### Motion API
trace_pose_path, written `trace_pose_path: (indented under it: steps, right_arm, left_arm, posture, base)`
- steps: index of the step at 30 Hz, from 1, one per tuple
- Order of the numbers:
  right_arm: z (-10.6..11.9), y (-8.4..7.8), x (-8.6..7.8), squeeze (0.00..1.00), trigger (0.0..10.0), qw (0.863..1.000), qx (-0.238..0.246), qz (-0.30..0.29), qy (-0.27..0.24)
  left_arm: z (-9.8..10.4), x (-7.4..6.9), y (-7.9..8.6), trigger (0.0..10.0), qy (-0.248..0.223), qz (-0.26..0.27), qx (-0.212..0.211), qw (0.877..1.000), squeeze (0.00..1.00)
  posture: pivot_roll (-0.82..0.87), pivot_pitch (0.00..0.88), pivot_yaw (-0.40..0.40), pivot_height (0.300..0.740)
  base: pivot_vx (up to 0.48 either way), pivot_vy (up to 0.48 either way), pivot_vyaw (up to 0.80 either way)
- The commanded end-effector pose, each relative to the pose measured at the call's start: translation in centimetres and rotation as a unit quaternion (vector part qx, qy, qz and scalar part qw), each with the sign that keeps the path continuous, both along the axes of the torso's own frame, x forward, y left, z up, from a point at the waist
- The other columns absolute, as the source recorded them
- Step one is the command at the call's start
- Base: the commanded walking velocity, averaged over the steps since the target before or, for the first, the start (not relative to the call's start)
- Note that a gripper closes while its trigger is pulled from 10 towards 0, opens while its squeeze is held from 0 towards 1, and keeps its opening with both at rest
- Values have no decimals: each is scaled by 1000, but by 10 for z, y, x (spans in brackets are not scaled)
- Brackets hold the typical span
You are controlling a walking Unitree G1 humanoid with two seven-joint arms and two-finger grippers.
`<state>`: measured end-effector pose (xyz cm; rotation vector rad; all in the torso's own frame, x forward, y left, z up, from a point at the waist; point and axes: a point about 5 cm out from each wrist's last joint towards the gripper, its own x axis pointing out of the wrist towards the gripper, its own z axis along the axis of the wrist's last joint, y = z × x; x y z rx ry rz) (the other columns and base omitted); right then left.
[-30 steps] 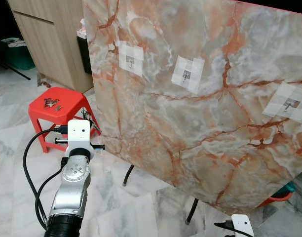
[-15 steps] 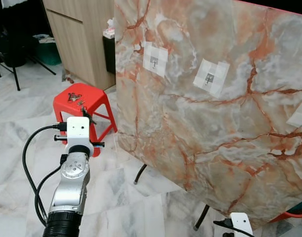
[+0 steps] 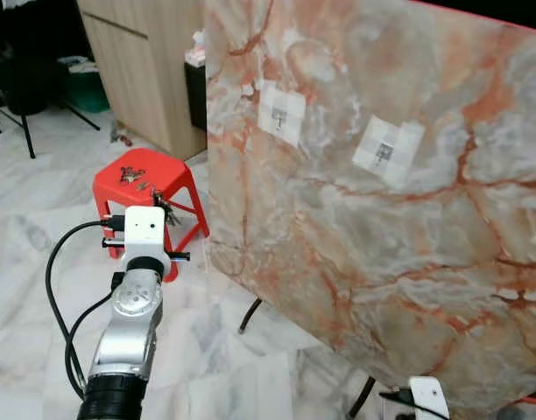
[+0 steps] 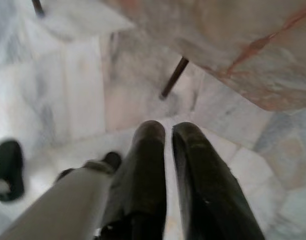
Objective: Hang keys on a hook
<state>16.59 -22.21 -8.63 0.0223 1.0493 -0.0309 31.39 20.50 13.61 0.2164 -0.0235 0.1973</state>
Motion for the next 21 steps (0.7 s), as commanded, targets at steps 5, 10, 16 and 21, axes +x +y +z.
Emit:
trace_pose_path:
  steps: [5, 10, 16, 21]
  right_arm:
    - [-2, -11, -11, 0, 10000, 1000, -11, -12, 15]
    - [-2, -12, -11, 0, 10000, 1000, -13, -11, 16]
    - [-2, -12, -11, 0, 10000, 1000, -13, -10, 17]
    - [-2, -12, -11, 0, 10000, 1000, -12, -9, 16]
  left_arm:
    - [6, 4, -16, 10000, -13, -29, -3, 999, 0]
    - [7, 4, -18, 10000, -16, -34, -1, 999, 0]
    - [8, 5, -20, 10000, -18, -37, 0, 999, 0]
    - [9, 5, -20, 10000, -20, -38, 0, 999, 0]
  posture:
    - [10, 0, -112, 740]
    - [7, 0, -111, 740]
    - [8, 0, -113, 740]
    - [9, 0, -114, 740]
  base:
    - [289, 0, 0]
    - [289, 0, 0]
    - [292, 0, 0]
    - [290, 0, 0]
